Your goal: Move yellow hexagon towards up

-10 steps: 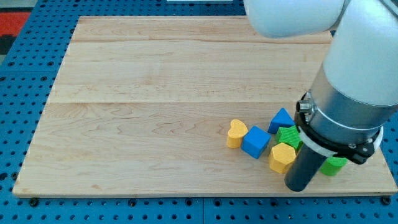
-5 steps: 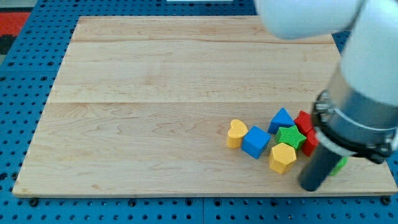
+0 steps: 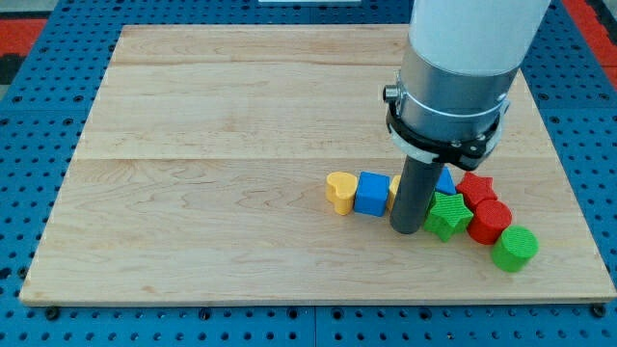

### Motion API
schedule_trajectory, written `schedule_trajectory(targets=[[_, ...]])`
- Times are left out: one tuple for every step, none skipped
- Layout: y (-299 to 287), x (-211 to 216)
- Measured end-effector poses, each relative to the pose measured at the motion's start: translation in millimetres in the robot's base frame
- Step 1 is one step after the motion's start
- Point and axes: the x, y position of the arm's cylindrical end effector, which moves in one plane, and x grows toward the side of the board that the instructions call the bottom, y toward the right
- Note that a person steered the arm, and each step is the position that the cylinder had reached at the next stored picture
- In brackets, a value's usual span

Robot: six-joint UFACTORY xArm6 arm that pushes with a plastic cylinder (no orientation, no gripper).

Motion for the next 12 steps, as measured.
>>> schedule_trajectory(targets=[[0.0, -1.9], [0.0, 1.2], [0.9, 5.2], [12.9, 4.3], [20.9, -2.4], [20.9, -17.1], [20.9, -20.1], [20.9, -20.1], [20.9, -20.4], [20.9, -20.5], [20.9, -24.5], [11.9, -42.1]])
